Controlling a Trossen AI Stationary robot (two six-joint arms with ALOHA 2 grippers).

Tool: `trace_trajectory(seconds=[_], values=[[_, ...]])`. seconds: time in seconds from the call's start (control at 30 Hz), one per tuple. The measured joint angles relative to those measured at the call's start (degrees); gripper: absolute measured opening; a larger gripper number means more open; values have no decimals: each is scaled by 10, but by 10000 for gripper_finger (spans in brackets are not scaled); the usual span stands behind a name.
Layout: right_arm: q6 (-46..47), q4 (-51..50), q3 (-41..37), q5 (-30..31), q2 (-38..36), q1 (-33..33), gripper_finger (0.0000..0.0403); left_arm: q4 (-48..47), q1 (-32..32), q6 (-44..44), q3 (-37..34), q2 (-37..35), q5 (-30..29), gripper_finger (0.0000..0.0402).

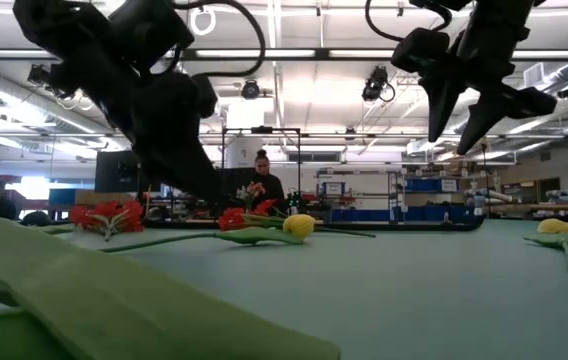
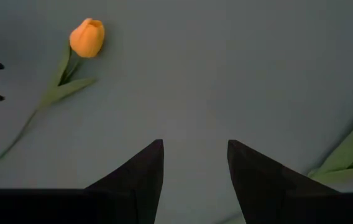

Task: Sort flowers into vase by color
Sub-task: Put the left yellow tulip into the violet vase

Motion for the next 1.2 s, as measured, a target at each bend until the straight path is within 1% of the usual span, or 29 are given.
trace_trajectory(seconds=[0.4,0.7,0.77,0.83,0.93,1.0,1.03,1.13,1.2], values=[[-47,-3,0,-15,0,0,186,82,-30,-5,0,89,0,188],[-77,-6,0,-18,0,1,185,94,-30,-11,2,133,-5,182],[-82,-7,0,-15,0,1,184,93,-30,-11,2,138,-7,167],[-89,-6,0,-9,0,1,178,91,-30,-12,2,140,-7,138],[-98,5,0,1,0,0,159,89,-26,-17,2,140,-10,72],[-107,33,0,6,0,-1,143,90,-20,-32,1,136,-4,26],[-112,51,0,11,0,-2,135,91,-16,-42,1,133,2,16],[-134,117,0,15,0,-3,117,81,-1,-70,-1,111,28,14],[-147,161,0,16,0,-3,109,75,9,-85,-3,82,38,13]])
